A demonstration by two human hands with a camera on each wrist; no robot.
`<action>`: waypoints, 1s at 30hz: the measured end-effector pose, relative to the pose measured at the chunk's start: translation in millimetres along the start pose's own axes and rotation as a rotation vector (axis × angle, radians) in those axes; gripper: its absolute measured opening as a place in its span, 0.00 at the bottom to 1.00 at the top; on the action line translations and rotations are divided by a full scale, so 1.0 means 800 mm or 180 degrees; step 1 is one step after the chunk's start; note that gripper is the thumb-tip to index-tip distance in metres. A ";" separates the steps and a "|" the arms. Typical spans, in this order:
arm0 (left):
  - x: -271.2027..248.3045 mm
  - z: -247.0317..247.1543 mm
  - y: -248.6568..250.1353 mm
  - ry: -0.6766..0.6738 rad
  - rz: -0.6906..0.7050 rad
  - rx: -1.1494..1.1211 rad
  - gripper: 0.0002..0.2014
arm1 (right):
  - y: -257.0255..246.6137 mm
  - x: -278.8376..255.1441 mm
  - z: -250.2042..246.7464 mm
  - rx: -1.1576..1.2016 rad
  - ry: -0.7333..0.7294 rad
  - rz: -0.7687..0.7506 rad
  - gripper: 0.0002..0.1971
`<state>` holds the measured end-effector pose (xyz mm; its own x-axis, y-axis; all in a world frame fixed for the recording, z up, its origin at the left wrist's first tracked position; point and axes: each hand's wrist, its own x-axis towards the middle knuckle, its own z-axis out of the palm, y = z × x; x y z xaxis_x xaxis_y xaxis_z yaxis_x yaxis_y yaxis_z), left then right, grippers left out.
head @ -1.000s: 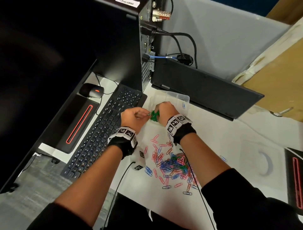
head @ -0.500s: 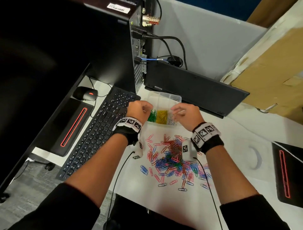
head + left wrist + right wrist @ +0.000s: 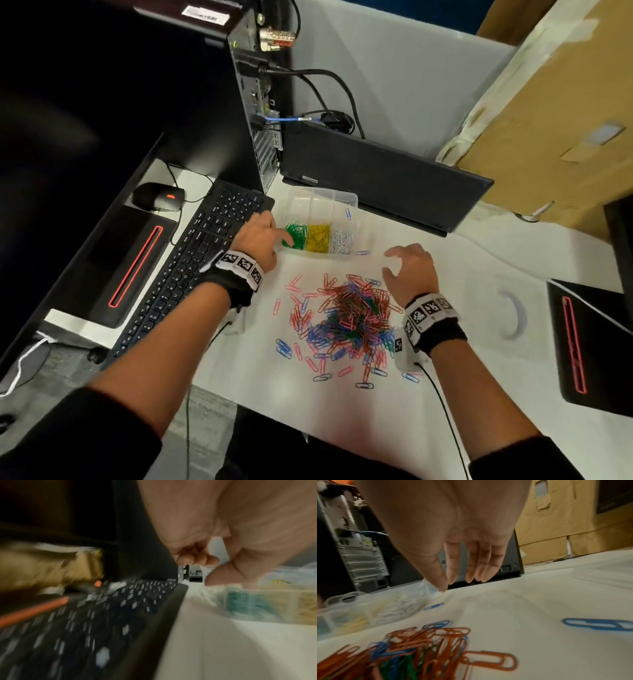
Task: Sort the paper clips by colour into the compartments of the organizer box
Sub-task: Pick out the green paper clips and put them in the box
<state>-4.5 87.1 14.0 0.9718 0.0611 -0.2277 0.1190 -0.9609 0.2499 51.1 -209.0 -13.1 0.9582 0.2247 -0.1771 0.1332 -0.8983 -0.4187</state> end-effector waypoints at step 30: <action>0.058 -0.009 -0.024 -0.0939 0.0303 0.1256 0.43 | 0.037 0.062 0.013 -0.0758 -0.0208 0.0632 0.37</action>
<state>39.8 110.5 5.4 0.8689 -0.0559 -0.4919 -0.1088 -0.9909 -0.0796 99.8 -220.5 -43.4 0.9541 0.0528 -0.2947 0.0080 -0.9885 -0.1513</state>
